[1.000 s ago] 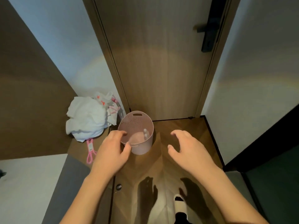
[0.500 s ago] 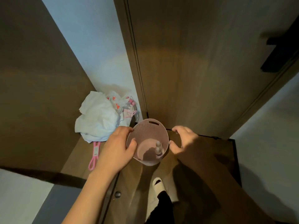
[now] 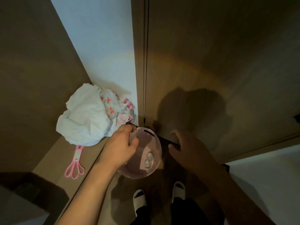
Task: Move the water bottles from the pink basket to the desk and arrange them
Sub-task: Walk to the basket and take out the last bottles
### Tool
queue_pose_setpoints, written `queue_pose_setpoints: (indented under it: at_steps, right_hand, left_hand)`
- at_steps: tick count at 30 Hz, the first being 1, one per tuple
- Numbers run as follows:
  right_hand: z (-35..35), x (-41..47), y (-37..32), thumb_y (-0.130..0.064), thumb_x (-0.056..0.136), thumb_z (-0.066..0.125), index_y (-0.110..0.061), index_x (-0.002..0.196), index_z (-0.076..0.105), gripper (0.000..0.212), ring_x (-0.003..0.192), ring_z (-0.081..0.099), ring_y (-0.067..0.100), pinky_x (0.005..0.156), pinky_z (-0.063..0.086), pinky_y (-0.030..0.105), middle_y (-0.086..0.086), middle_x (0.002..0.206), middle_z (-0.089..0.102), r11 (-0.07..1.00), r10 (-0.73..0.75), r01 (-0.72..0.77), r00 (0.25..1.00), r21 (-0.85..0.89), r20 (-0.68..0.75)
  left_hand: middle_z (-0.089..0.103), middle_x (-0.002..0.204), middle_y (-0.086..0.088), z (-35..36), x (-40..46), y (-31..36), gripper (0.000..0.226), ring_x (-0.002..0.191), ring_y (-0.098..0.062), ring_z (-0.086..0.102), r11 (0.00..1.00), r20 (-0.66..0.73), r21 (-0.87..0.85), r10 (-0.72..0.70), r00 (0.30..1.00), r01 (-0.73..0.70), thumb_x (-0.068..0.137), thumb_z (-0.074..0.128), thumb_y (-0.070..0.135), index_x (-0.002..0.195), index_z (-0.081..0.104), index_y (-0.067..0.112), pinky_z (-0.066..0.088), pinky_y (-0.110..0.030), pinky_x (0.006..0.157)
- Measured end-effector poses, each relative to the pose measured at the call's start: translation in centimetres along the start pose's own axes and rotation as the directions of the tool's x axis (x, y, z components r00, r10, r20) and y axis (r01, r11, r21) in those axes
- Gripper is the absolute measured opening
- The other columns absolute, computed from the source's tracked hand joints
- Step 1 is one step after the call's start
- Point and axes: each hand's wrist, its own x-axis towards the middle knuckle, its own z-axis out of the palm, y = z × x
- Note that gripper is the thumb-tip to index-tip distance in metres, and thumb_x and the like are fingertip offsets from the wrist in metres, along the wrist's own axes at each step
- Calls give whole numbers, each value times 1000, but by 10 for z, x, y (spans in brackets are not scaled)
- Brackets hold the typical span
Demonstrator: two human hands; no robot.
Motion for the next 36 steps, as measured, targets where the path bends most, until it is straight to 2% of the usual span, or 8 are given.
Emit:
queue_pose_setpoints:
  at_steps: [6,9,14,17,21,25,29,36]
  right_hand:
    - [-9,67,21,-36,95,60,-28,136,47,43,116,55,12,91,41,23,-6,132,54,978,-195,201,977,-63,86]
    - [-9,98,31,-31,94,62,-36,130,43,41,116,54,10,90,42,24,-7,129,54,947,-314,320,936,-12,156]
    - [-3,151,33,-32,96,57,-24,130,48,36,114,55,19,80,44,29,-1,131,53,875,-445,481,846,-59,293]
    - [0,168,32,-35,96,56,-24,129,47,36,109,58,18,84,54,35,-1,130,53,827,-502,557,792,-76,349]
    - [14,181,36,-35,97,56,-25,135,45,42,117,57,17,89,54,36,-3,137,51,821,-497,567,765,-64,409]
    - [53,200,50,-32,97,55,-24,133,46,38,113,58,20,83,53,35,-1,136,52,826,-437,552,757,-116,486]
    - [124,230,77,-30,98,54,-22,135,44,39,106,59,16,75,44,26,-5,124,52,863,-368,492,765,-112,529]
    - [285,303,148,-24,96,61,-19,132,49,38,101,61,12,75,42,18,-1,121,60,811,-357,546,747,-211,560]
  left_hand:
    - [65,110,-3,6,4,-7,26,99,-20,61,972,-32,22,-234,972,235,90,58,24,115,62,17,46,-29,79]
    - [65,109,2,4,-7,-1,26,97,-17,62,915,-78,25,-400,913,403,92,57,26,117,60,19,42,-25,77]
    - [65,115,-1,18,-23,12,31,99,-19,62,813,-154,48,-569,808,581,91,58,32,121,58,21,50,-32,85]
    - [64,119,-2,29,-31,28,33,102,-20,62,794,-152,65,-590,793,604,91,59,29,123,58,20,49,-31,84]
    - [63,121,-1,51,-30,25,35,101,-17,62,767,-130,67,-628,768,638,93,56,34,125,57,22,50,-30,82]
    - [62,115,0,92,-12,-2,33,97,-18,62,777,-75,-1,-628,775,629,92,54,35,122,58,22,51,-32,81]
    - [63,114,1,164,17,-55,38,97,-19,62,808,8,-19,-588,809,588,88,46,42,119,56,25,53,-38,82]
    - [57,129,0,336,49,-172,41,110,-19,59,817,60,-26,-574,817,576,93,52,37,132,53,24,49,-36,90]
